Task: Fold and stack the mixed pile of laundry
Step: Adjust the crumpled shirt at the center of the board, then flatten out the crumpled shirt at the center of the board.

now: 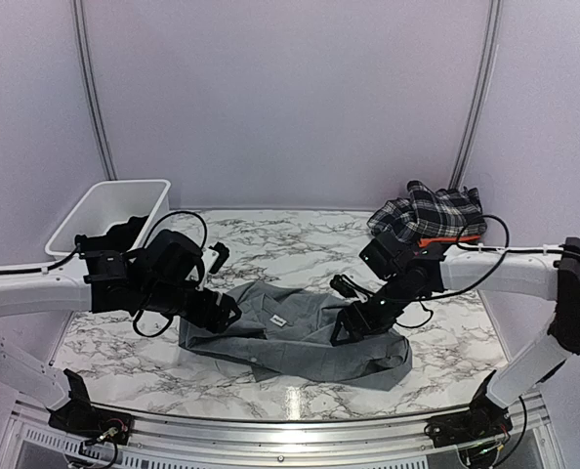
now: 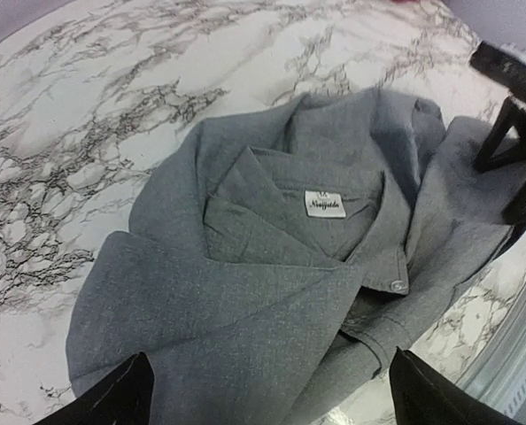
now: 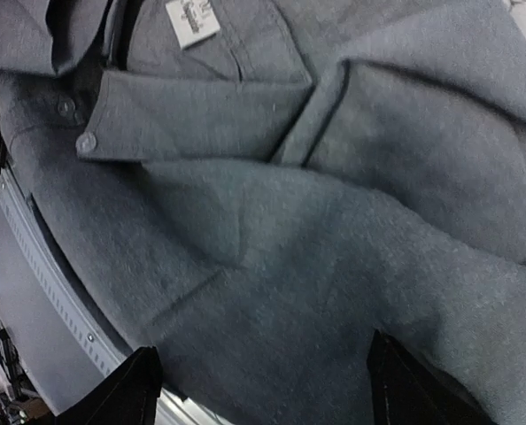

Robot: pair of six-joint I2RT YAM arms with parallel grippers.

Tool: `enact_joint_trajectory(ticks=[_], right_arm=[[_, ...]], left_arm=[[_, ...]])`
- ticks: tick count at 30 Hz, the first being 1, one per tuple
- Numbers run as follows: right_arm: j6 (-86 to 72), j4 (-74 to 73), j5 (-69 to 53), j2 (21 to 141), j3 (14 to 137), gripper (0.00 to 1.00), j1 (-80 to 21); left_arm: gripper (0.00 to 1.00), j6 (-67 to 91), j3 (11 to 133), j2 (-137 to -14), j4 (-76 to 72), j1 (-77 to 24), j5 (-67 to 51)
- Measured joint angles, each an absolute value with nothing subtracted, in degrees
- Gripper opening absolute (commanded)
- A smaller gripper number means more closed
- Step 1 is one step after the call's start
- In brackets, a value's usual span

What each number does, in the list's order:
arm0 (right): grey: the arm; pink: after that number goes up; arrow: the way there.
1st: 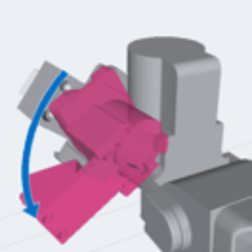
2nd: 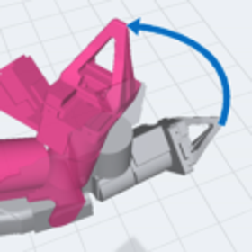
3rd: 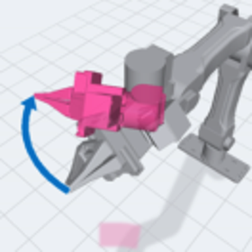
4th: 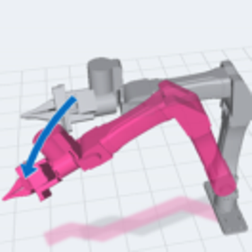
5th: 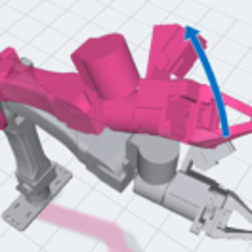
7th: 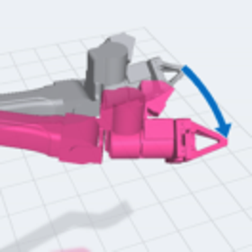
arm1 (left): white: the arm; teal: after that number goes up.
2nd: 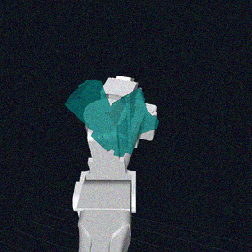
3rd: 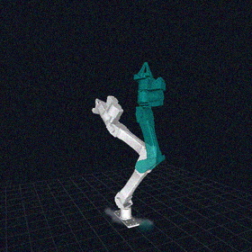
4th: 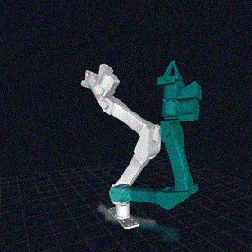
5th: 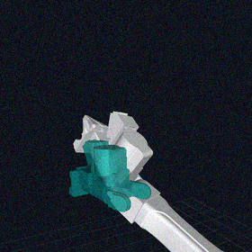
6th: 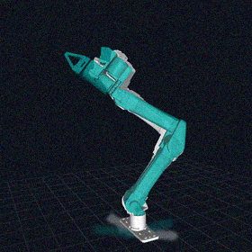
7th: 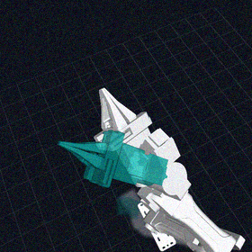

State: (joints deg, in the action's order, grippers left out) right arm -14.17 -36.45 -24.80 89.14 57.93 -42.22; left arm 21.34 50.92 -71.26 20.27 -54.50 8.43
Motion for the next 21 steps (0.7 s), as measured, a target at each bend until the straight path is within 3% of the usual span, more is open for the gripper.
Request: enact_joint_trajectory(ticks=[5, 9, 12, 14, 15, 17, 21], right_arm=[[-17.0, -40.2, -22.2, 79.2, 52.2, 0.87, -41.8], [-18.9, -41.0, -20.0, 76.3, 48.7, 0.84, -40.3], [-19.6, -41.0, -19.7, 77.9, 46.0, 0.62, -39.9], [-19.6, -41.2, -19.8, 79.8, 45.0, 0.39, -39.9], [-19.4, -41.2, -19.8, 80.7, 45.0, 0.23, -39.9], [-19.0, -41.6, -19.3, 82.2, 45.8, 0.01, -39.2], [-17.0, -43.1, -17.7, 85.5, 52.6, 0.00, -33.8]], left_arm=[[0.80, 16.1, 53.6, -82.2, 23.6, -54.5, 6.5], [0.57, 13.6, 53.6, -89.0, 27.9, -54.5, 8.0], [0.29, 13.4, 53.6, -90.0, 29.5, -54.2, 8.8], [0.12, 13.5, 54.0, -90.0, 30.2, -53.3, 8.7], [0.03, 14.0, 54.3, -90.0, 30.3, -52.7, 8.5], [0.00, 13.7, 55.6, -90.0, 30.4, -50.4, 7.2], [0.00, 13.9, 61.1, -90.8, 30.0, -43.6, 5.2]])
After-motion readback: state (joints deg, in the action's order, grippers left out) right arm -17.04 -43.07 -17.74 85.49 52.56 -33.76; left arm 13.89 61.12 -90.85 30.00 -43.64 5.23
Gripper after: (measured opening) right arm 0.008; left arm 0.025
